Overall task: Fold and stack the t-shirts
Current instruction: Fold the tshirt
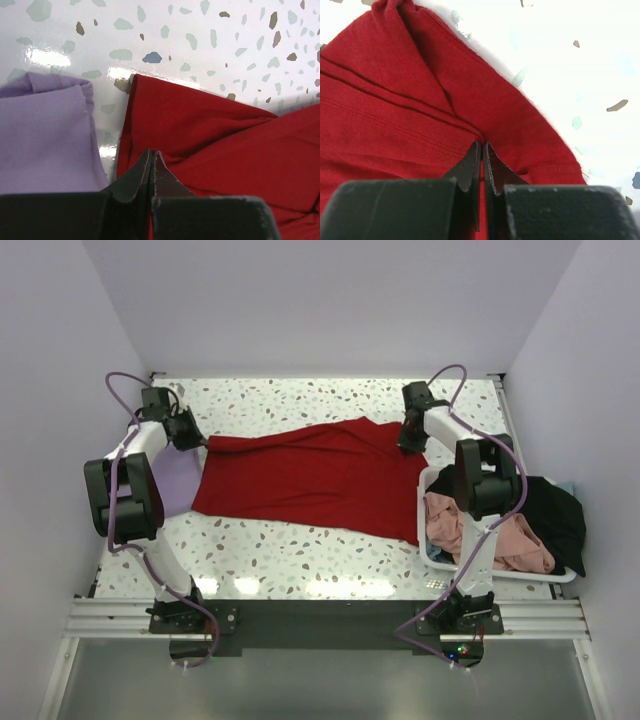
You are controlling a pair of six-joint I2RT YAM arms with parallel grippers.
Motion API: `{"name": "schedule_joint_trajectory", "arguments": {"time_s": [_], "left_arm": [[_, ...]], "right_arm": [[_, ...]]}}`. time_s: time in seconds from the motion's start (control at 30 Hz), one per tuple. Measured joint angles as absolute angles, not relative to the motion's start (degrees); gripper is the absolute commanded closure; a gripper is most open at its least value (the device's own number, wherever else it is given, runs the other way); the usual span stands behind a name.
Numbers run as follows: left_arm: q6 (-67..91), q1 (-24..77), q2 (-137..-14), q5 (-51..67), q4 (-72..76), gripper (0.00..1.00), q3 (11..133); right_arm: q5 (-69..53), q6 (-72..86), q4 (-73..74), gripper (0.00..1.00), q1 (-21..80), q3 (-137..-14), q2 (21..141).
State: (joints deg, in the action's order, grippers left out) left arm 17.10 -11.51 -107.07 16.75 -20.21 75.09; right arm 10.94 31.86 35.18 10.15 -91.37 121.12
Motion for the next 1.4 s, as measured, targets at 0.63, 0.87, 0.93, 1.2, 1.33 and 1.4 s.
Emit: {"name": "schedule_joint_trajectory", "arguments": {"time_s": [0.63, 0.87, 0.93, 1.2, 1.33, 1.4], "left_arm": [[17.58, -11.51, -107.48, 17.17, -20.69, 1.0, 76.55], [18.52, -11.51, -108.12, 17.23, -20.82, 1.0, 79.05], [18.7, -11.51, -108.18, 17.34, -20.86, 1.0, 79.61], [18.9, -11.57, -108.18, 17.02, -21.12, 1.0, 79.9], [18.87, -11.79, -108.18, 15.81, -21.67, 1.0, 79.9], [18.81, -11.97, -108.18, 15.31, -22.04, 1.0, 79.85]], "right_arm": [[9.17, 30.74, 35.9, 1.0, 10.07, -87.55, 105.12], [6.96, 30.76, 36.99, 1.0, 10.07, -80.79, 97.69], [6.42, 30.74, 38.0, 1.0, 10.07, -79.55, 95.79], [4.1, 30.87, 40.73, 1.0, 10.07, -73.97, 84.4], [3.01, 31.18, 41.39, 1.0, 10.57, -70.52, 80.53], [2.81, 31.55, 41.71, 1.0, 11.35, -68.82, 79.75]]}}
